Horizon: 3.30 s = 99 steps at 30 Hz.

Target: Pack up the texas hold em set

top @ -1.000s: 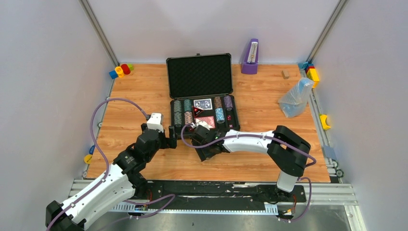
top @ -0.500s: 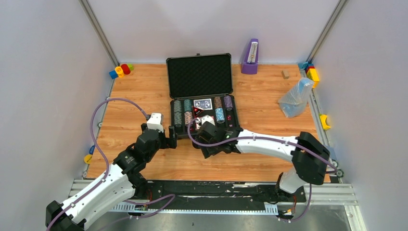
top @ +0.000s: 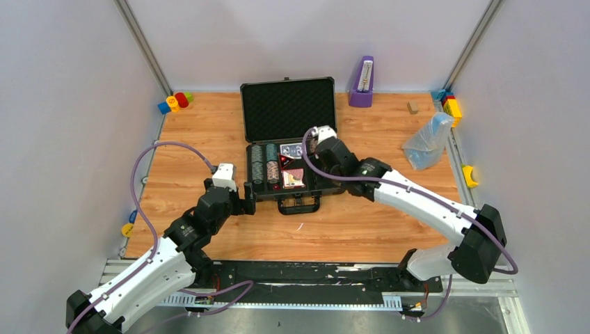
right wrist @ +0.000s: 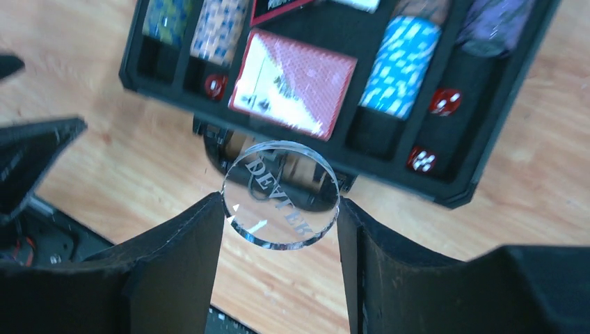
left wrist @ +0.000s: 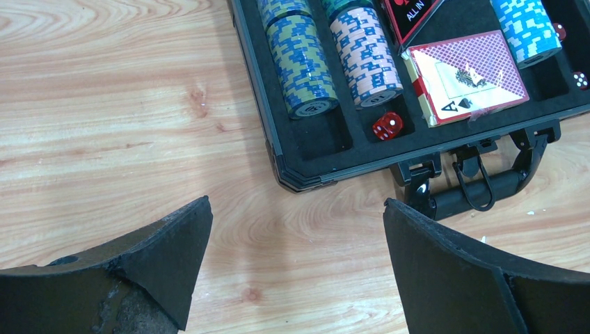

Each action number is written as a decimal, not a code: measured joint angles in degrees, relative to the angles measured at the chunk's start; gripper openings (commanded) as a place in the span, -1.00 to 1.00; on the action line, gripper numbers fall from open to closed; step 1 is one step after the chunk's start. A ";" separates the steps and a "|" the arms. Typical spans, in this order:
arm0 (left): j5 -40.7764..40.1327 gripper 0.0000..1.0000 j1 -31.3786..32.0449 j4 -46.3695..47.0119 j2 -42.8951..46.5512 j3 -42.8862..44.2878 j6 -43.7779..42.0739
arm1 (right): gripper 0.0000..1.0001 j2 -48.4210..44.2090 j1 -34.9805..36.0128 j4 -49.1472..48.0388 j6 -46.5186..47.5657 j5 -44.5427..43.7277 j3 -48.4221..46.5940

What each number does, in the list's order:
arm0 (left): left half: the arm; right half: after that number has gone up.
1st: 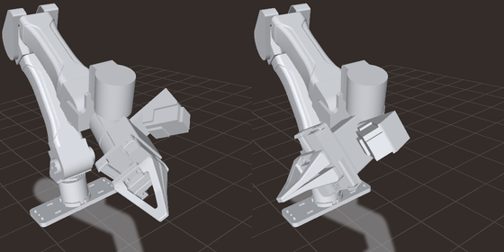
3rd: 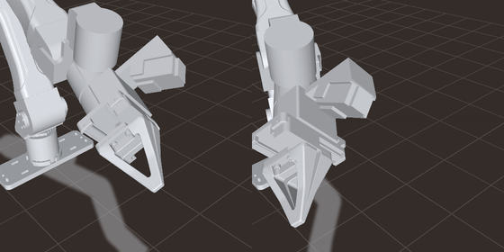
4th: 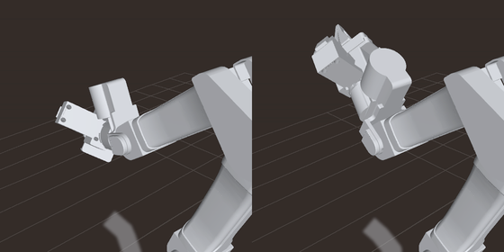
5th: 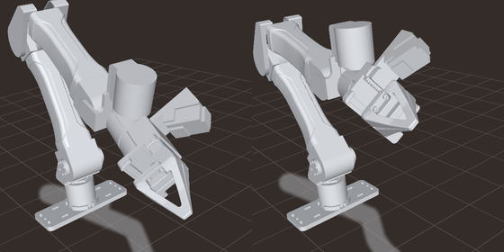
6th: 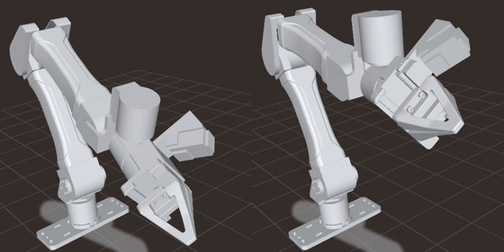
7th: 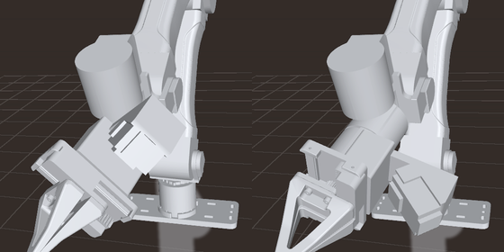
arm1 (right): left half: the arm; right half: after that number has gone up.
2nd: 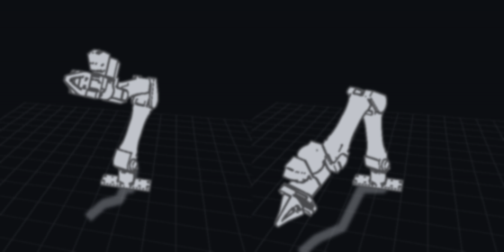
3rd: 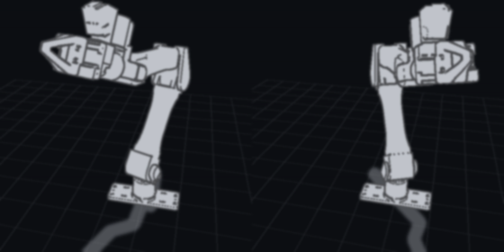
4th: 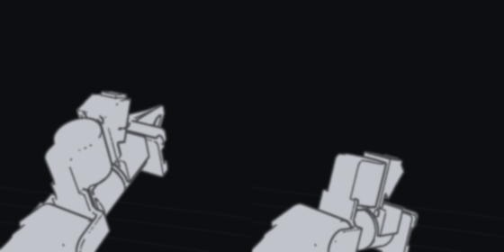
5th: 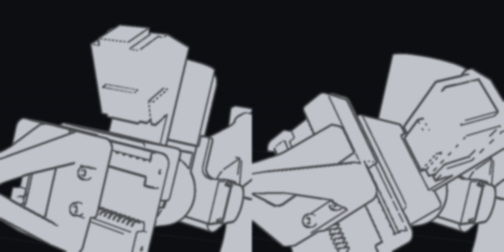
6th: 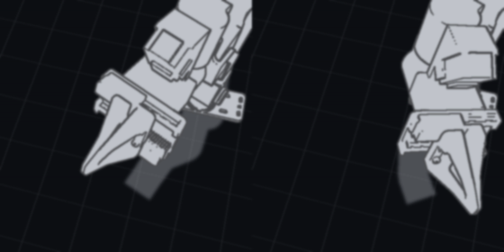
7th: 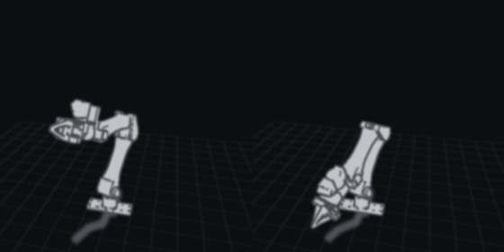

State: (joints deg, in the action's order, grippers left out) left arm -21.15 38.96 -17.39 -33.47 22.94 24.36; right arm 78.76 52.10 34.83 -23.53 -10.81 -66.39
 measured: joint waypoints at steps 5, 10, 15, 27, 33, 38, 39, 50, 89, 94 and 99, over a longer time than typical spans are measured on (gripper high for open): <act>0.00 1.00 0.00 -0.04 0.02 0.00 0.09 | -0.48 2.84 -7.67 -3.85 0.94 3.41 -2.97; 0.00 1.00 0.00 -0.09 0.07 0.00 0.20 | -0.46 11.87 -10.58 -6.38 1.16 5.01 -9.07; -0.02 1.00 0.00 -0.11 0.07 0.00 0.22 | -0.43 19.65 -10.49 -6.91 1.38 5.18 -13.75; -0.04 1.00 0.00 -0.35 0.57 0.00 0.22 | 0.28 26.34 -10.49 -6.54 2.27 -1.81 -15.98; -0.04 1.00 0.00 -0.37 0.42 0.00 0.22 | 1.00 27.26 -10.56 -5.84 2.29 -3.56 -17.35; -0.07 1.00 0.00 -0.37 0.39 0.00 0.22 | 0.89 27.21 -11.85 -5.57 1.51 -1.57 -17.86; -0.07 1.00 0.00 -0.37 0.39 0.00 0.22 | 0.85 27.17 -12.50 -5.60 1.29 -1.18 -17.88; -0.20 1.00 0.00 -0.37 0.37 0.00 0.22 | 0.46 22.53 -34.12 -13.05 -7.89 6.51 -17.73; -0.46 1.00 0.00 -1.29 2.54 0.00 0.20 | -1.00 64.78 -47.08 -41.33 -14.21 64.22 -47.01; -0.39 1.00 0.00 -4.26 9.86 0.55 3.32 | -1.00 58.12 -46.93 -43.36 -11.23 66.38 -40.54; -0.85 1.00 0.00 -9.07 14.10 6.43 6.73 | -1.00 49.07 -43.67 -45.81 -9.66 69.44 -33.05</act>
State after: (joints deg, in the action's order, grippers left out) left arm -22.00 38.96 -26.46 -19.38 29.36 31.09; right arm 127.83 8.43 -10.98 -33.19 58.63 -99.44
